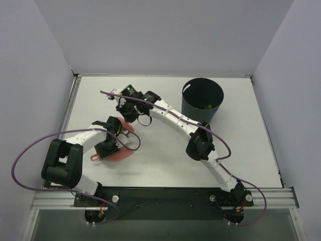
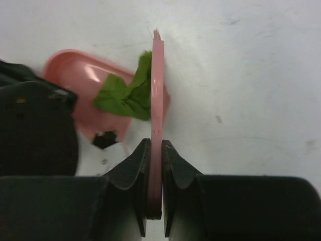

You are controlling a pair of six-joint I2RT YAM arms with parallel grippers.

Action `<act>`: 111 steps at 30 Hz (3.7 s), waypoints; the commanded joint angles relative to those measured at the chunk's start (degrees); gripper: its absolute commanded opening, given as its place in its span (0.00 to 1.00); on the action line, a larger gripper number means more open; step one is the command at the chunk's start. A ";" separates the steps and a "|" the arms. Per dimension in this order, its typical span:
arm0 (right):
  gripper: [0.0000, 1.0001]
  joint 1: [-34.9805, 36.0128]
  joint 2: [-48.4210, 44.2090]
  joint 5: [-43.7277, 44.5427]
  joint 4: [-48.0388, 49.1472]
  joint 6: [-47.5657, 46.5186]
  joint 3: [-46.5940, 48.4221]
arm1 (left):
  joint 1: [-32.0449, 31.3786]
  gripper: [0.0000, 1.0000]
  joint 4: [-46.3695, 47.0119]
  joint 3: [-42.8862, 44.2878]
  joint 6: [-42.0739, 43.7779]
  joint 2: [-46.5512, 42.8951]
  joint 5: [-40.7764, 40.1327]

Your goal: Sweep away the paper scraps from the table

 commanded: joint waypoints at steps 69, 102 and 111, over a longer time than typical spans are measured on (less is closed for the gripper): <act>0.00 1.96 -23.85 1.71 -1.15 11.30 -25.80 | -2.98 0.00 -3.07 -5.19 3.86 -8.26 -0.92; 0.00 -3.92 -21.91 -30.54 4.38 26.24 -19.84 | 2.82 0.00 -1.58 -8.18 9.83 -16.86 4.09; 0.00 -3.58 -15.77 -6.49 -0.80 9.90 -7.98 | 6.68 0.00 -2.45 -6.43 7.29 -13.27 2.33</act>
